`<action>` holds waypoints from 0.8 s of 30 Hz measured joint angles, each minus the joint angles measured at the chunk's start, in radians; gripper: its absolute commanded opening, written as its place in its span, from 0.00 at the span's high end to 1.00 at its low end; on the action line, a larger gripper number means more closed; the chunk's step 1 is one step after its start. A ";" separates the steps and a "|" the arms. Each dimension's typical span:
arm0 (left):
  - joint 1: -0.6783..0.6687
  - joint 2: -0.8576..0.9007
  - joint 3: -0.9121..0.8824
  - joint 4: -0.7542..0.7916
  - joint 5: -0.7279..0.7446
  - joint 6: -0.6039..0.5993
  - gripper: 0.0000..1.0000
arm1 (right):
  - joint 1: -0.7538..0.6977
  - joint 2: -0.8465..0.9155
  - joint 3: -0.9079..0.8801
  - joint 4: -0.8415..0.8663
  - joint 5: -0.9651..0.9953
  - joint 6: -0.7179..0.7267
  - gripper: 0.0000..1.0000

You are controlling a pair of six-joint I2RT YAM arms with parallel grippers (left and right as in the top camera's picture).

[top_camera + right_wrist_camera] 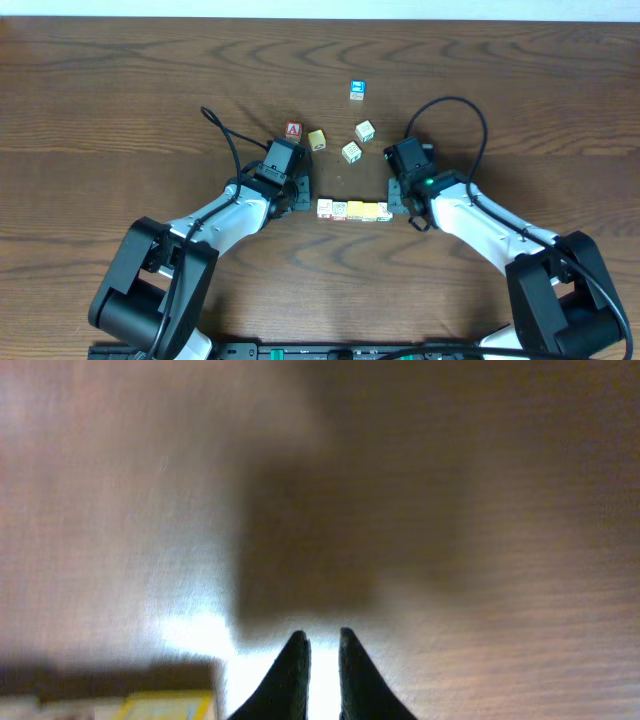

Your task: Lift 5 blocks

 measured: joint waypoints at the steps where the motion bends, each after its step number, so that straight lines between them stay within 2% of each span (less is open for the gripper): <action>1: 0.000 0.000 0.000 0.002 -0.031 0.000 0.90 | -0.011 0.000 -0.002 0.037 0.013 -0.002 0.73; 2: 0.000 0.000 0.000 0.002 -0.063 0.000 0.89 | -0.020 0.001 -0.002 0.069 0.022 -0.001 0.69; 5: 0.000 -0.001 0.003 0.000 -0.145 0.009 0.83 | -0.045 0.002 -0.002 0.179 0.061 -0.024 0.44; 7: 0.000 -0.012 0.011 -0.002 -0.177 0.031 0.69 | -0.058 0.002 -0.002 0.246 0.088 -0.049 0.30; 9: 0.001 -0.046 0.020 -0.001 -0.198 0.051 0.56 | -0.067 0.002 -0.003 0.310 0.124 -0.074 0.05; 10: 0.001 -0.076 0.024 0.004 -0.206 0.064 0.50 | -0.072 0.002 -0.003 0.351 0.145 -0.083 0.01; 15: 0.001 -0.236 0.045 0.053 -0.227 0.101 0.35 | -0.073 0.002 -0.003 0.500 0.223 -0.114 0.01; 16: 0.001 -0.269 0.048 0.055 -0.230 0.109 0.28 | -0.073 0.002 -0.003 0.515 0.232 -0.116 0.01; 24: 0.001 -0.447 0.050 0.054 -0.240 0.120 0.28 | -0.073 0.002 -0.003 0.507 0.261 -0.119 0.01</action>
